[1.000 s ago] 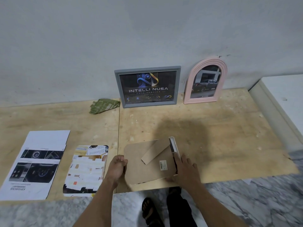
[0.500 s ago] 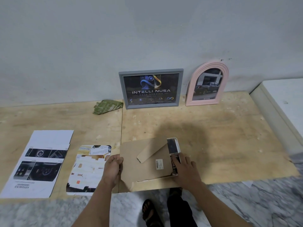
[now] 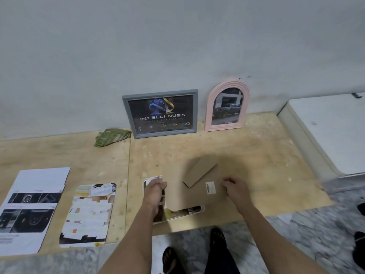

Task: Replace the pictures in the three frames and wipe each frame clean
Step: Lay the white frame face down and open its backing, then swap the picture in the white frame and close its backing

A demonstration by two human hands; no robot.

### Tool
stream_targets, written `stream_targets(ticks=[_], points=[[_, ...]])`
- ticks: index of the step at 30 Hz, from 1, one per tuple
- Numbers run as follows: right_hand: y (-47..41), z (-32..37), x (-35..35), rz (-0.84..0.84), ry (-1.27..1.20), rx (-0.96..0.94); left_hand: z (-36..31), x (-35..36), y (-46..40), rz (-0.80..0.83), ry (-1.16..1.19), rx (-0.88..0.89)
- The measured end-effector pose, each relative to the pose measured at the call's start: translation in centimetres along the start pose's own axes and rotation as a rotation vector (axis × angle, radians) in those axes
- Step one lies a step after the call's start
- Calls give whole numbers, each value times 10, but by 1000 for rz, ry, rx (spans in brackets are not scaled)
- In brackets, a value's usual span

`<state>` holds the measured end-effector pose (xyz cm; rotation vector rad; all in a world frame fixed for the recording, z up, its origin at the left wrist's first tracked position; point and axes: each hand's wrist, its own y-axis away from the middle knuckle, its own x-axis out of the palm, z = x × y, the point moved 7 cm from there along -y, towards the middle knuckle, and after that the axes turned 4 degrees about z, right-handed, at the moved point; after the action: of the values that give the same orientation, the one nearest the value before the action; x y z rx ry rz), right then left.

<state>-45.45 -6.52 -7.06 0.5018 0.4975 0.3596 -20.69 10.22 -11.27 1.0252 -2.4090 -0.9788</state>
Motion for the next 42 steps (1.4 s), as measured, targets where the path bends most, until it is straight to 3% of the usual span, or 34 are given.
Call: stream_targets(ticks=[5,10,18,23,28,32,37,42], points=[[-21,-31,-88,-92,15,76,7,89,-4,38,-234,33],[-46,-68,-161,-164,200,152,25,175,-5,105,-357,14],[-72,-86,-190,-150,424,200,43,214,-11,-9,-548,-3],[-73,-80,-189,-199,447,225,39,209,-12,0,-659,-11],[-71,-37,-139,-173,450,37,14,166,-8,-113,-710,44],[-63,-9,-42,111,484,-121,-7,96,0,-298,-798,43],[-26,9,61,273,640,-215,-9,-18,10,-463,-815,9],[-8,8,99,232,816,-218,-9,-57,15,-356,-808,9]])
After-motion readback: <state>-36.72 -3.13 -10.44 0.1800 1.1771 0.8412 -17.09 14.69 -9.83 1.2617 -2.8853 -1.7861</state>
